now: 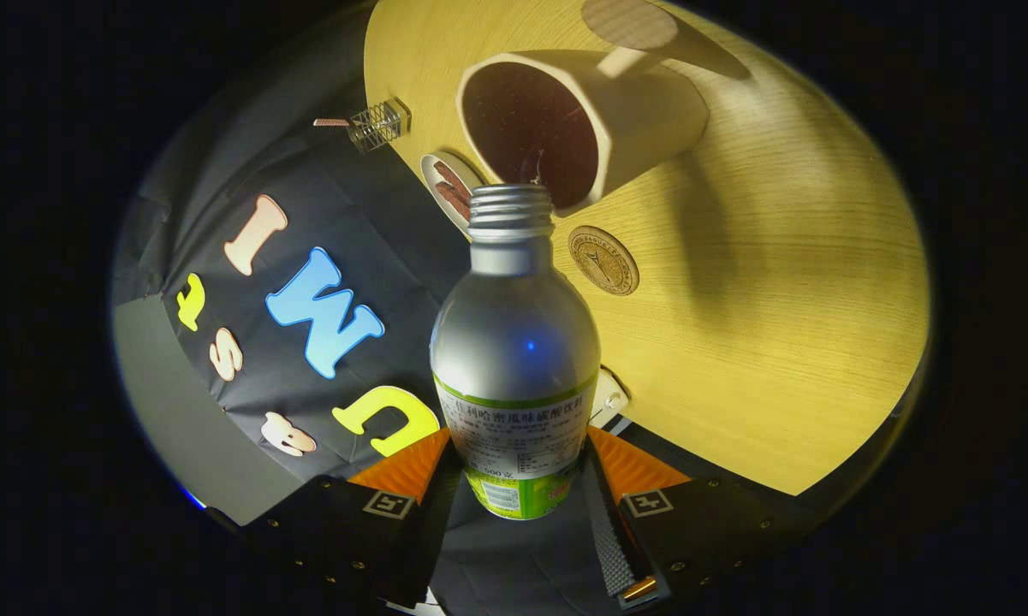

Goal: Take the bottle from table, then pour the juice into the cup, finally place the bottle on the coaster

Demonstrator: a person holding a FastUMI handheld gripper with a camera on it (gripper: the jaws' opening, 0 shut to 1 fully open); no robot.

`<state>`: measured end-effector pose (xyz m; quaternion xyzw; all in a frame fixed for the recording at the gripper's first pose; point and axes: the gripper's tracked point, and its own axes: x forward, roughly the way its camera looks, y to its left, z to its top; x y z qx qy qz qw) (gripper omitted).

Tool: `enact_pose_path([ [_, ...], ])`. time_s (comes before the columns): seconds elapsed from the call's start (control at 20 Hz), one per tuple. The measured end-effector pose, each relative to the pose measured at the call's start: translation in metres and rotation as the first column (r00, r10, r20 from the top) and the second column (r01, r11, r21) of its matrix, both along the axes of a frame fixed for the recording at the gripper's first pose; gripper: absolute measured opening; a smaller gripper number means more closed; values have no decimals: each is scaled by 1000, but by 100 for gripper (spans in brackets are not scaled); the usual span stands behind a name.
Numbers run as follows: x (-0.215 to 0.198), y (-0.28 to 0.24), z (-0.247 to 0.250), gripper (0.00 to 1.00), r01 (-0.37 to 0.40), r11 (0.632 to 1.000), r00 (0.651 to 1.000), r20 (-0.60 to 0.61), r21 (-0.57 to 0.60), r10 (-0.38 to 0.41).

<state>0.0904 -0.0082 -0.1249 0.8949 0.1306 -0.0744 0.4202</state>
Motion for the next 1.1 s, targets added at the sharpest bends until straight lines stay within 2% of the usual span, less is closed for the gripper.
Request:
enact_pose_path([
  [0.6, 4, -1, 7, 74, 22, 999, 1000, 9, 43, -23],
  [1.1, 1, -4, 3, 74, 33, 999, 999, 14, 21, -33],
])
